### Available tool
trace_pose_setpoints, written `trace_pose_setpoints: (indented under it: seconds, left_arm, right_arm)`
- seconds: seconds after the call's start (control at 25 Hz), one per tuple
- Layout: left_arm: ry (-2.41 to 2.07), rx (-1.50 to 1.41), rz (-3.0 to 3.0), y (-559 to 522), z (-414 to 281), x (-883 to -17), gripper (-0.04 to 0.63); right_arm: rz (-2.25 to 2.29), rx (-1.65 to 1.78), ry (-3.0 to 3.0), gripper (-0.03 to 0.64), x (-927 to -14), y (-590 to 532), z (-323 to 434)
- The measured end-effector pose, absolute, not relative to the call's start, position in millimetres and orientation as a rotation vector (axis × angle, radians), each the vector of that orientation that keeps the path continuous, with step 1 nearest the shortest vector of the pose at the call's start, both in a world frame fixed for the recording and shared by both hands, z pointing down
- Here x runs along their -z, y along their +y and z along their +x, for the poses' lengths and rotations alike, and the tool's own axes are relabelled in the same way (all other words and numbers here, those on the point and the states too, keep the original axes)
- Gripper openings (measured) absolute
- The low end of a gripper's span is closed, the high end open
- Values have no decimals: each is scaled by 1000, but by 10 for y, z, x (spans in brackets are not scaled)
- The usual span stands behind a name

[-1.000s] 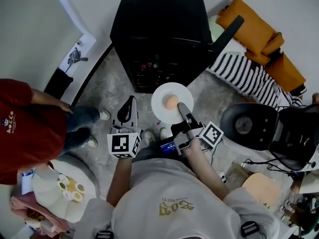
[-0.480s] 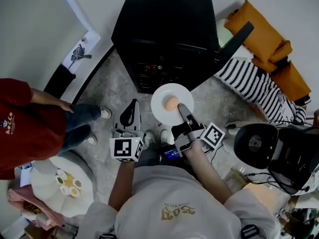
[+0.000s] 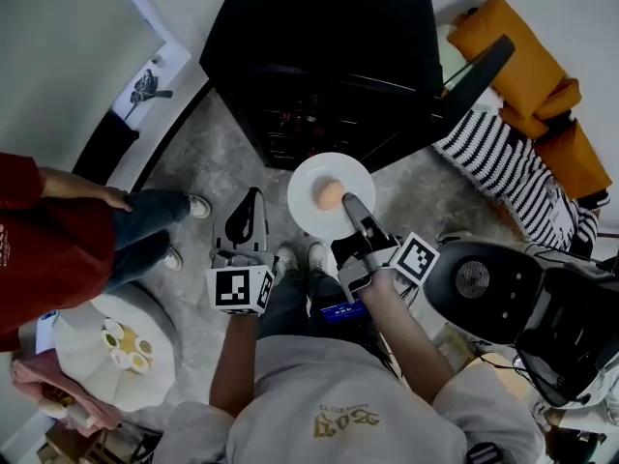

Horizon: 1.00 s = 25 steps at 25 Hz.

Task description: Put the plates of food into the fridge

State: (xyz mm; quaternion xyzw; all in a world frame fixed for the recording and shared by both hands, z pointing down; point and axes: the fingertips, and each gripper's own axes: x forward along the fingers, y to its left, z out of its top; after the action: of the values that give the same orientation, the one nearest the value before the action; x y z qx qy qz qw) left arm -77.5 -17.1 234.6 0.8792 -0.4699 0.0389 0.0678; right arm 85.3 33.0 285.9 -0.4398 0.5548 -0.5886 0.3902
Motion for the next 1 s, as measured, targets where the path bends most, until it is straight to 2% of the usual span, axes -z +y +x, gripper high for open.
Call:
trace_pose_setpoints:
  seconds: [1.0]
  left_arm:
    - [-1547,-73,2538,-439,-986,-3043,7]
  right_arm:
    - [-1062,1571,1506,18,-3551,-5,646]
